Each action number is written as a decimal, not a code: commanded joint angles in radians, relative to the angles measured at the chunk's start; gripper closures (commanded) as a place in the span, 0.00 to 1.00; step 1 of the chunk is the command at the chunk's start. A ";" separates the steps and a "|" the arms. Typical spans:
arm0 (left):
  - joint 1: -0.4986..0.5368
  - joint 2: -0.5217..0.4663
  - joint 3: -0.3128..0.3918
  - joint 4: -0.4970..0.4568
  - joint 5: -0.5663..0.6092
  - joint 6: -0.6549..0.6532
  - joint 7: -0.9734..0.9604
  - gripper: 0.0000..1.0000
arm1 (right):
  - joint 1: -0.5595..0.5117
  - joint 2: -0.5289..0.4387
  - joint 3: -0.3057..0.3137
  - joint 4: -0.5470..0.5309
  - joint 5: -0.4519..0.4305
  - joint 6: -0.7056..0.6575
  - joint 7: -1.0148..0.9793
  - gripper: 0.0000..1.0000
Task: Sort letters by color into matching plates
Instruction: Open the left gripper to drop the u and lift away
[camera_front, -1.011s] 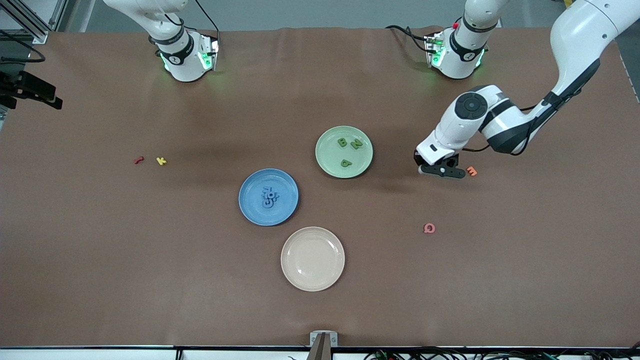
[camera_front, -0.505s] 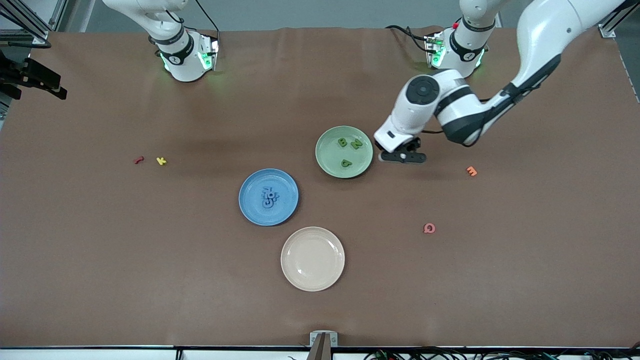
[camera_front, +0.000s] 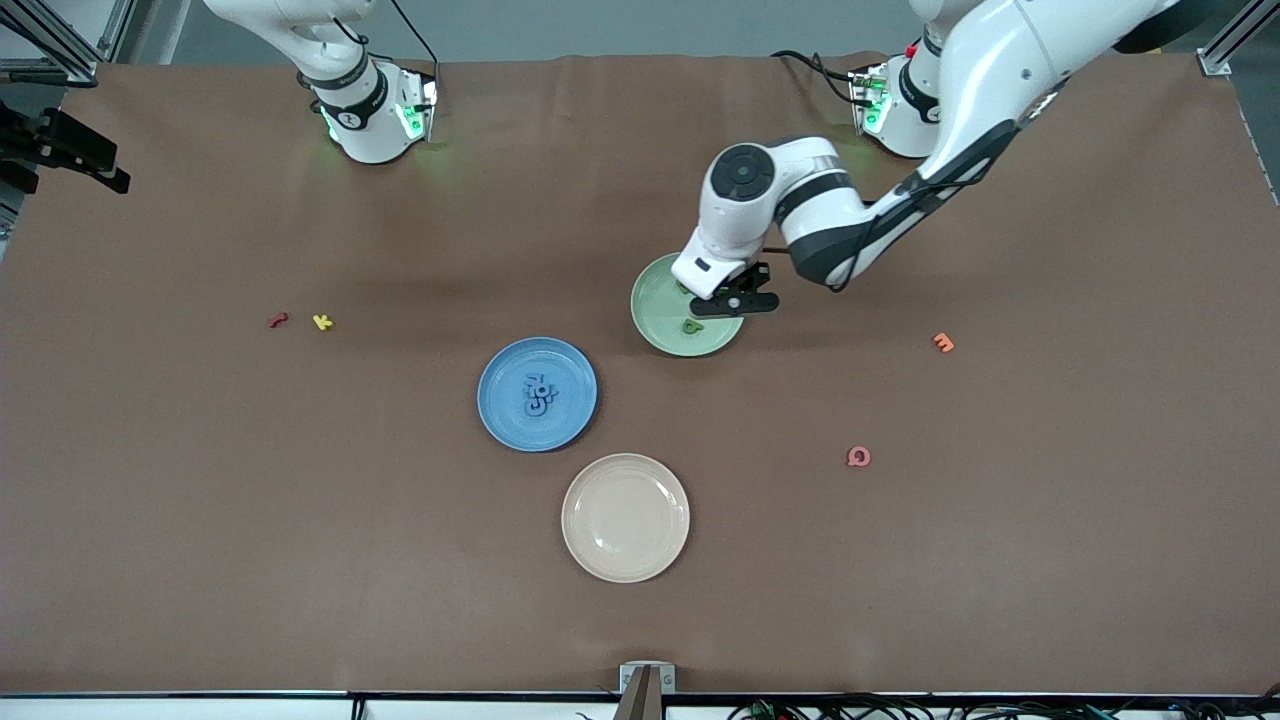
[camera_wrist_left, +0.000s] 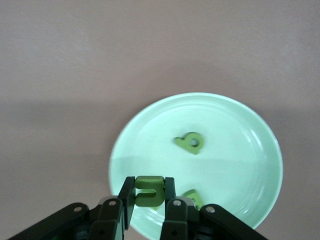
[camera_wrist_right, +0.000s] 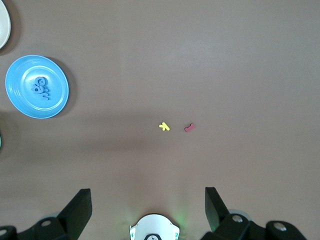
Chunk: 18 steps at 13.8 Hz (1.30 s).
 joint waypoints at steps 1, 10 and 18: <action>-0.125 0.020 0.082 0.095 -0.050 -0.022 -0.013 0.83 | 0.018 -0.039 -0.023 -0.031 0.019 0.005 -0.009 0.00; -0.302 0.081 0.208 0.191 -0.085 0.012 -0.056 0.83 | -0.015 -0.099 0.025 -0.094 0.017 0.016 -0.023 0.00; -0.387 0.110 0.279 0.236 -0.088 0.029 -0.065 0.80 | -0.066 -0.051 0.056 -0.040 0.021 0.031 -0.076 0.00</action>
